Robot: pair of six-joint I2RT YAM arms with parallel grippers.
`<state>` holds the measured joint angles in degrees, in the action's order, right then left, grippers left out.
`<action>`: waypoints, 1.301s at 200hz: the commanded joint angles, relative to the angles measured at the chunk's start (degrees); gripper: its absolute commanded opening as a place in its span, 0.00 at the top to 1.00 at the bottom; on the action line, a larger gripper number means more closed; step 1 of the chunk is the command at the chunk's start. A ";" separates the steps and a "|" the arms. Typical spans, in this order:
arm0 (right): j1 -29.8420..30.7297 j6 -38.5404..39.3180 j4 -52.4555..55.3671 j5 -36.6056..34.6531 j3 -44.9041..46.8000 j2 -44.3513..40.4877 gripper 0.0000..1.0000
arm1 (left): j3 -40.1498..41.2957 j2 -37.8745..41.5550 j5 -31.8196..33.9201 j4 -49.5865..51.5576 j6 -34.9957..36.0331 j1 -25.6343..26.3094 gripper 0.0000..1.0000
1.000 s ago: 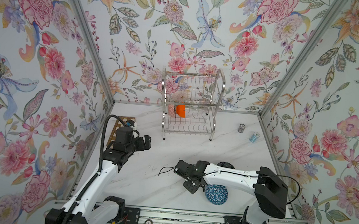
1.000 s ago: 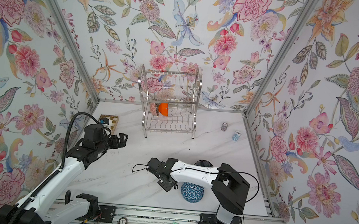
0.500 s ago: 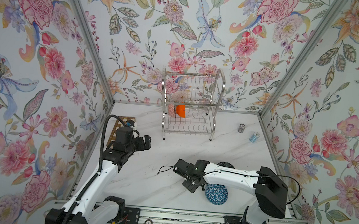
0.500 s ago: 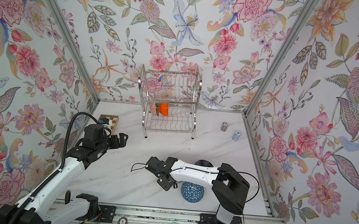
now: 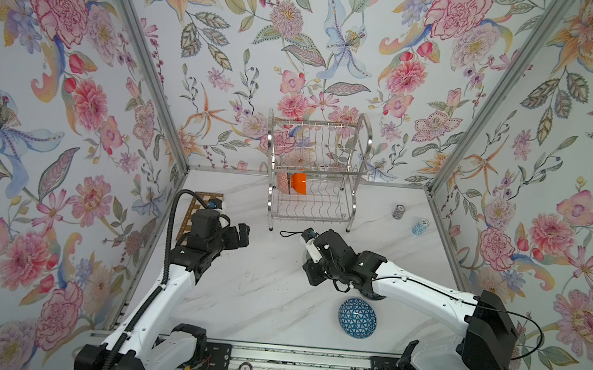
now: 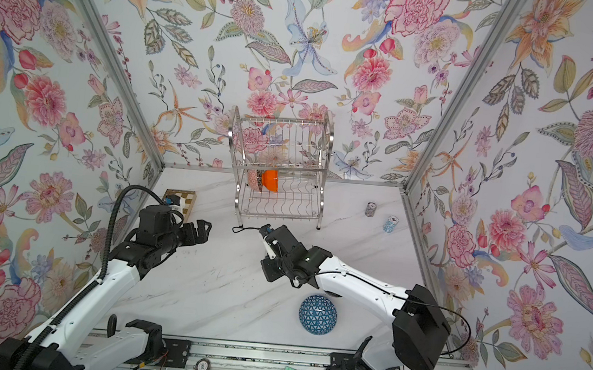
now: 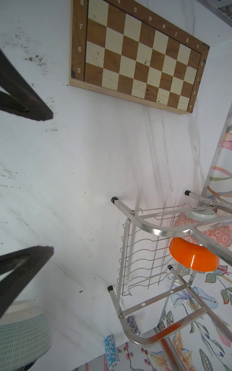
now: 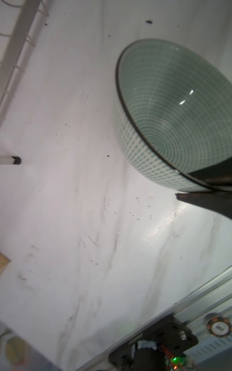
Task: Load bowls into a dish rack
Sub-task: Pick up the bowl from the center of the table, then place the bowl in the dish rack.
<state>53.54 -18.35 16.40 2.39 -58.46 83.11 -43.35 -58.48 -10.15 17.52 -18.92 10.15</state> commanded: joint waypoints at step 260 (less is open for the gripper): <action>-15.89 -64.52 -79.32 26.88 -7.67 30.65 1.00 | 0.63 2.32 -1.89 -0.20 0.29 0.57 0.01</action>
<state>38.85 -80.44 -58.74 25.96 -62.96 112.05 -43.35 -56.93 -11.49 17.47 -18.94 10.15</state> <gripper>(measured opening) 0.069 0.989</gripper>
